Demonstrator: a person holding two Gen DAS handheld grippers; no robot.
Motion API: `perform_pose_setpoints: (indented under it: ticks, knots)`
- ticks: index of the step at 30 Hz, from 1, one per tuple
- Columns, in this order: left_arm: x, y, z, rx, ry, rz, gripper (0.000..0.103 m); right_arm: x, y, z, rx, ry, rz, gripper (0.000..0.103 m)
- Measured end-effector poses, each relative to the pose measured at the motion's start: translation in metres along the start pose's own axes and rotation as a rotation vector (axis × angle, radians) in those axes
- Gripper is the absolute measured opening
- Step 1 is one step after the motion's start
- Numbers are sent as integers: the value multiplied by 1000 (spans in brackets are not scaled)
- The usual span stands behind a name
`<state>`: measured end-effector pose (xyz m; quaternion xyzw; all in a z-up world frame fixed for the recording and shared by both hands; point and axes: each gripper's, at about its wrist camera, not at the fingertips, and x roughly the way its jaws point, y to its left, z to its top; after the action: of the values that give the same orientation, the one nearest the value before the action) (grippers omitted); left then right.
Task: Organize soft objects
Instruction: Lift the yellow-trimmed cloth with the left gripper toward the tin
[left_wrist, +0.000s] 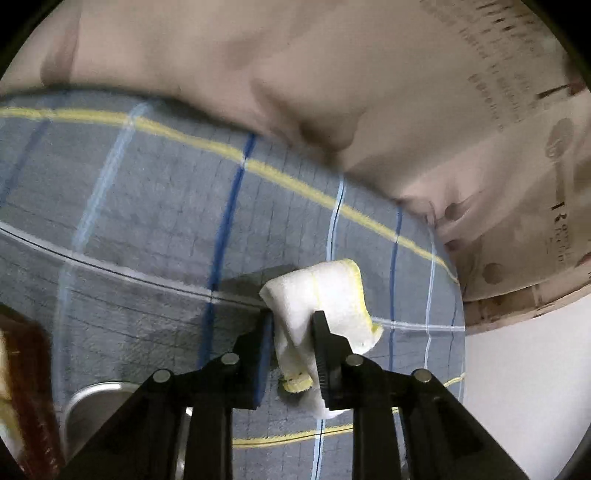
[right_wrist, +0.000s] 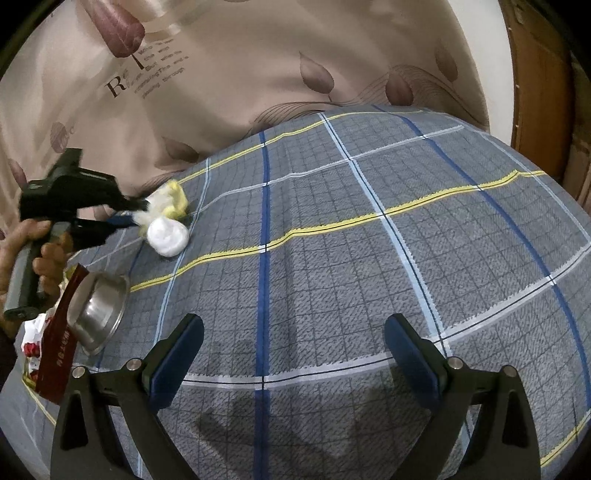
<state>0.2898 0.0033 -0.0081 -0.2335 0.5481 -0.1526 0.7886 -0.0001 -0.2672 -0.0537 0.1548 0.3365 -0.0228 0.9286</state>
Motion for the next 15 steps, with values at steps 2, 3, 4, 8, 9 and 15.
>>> perform_pose_setpoints:
  ticks: [2, 3, 4, 8, 9, 15]
  knots:
    - [-18, -1, -1, 5, -39, -7, 21, 0, -1, 0, 2, 2, 1, 98]
    - [-27, -1, -2, 2, -58, -8, 21, 0, 0, 0, 2, 3, 1, 98]
    - [-36, 0, -3, 0, -78, -3, 21, 0, -1, 0, 3, 3, 0, 98]
    - [-63, 4, -7, 12, -120, 12, 21, 0, 1, 0, 2, 4, -6, 98]
    - [-67, 6, -8, 9, -123, 7, 21, 0, 1, 0, 3, 4, -9, 98]
    - [-90, 25, -18, -36, -149, 4, 21, 1, 1, 0, 1, 6, -27, 98]
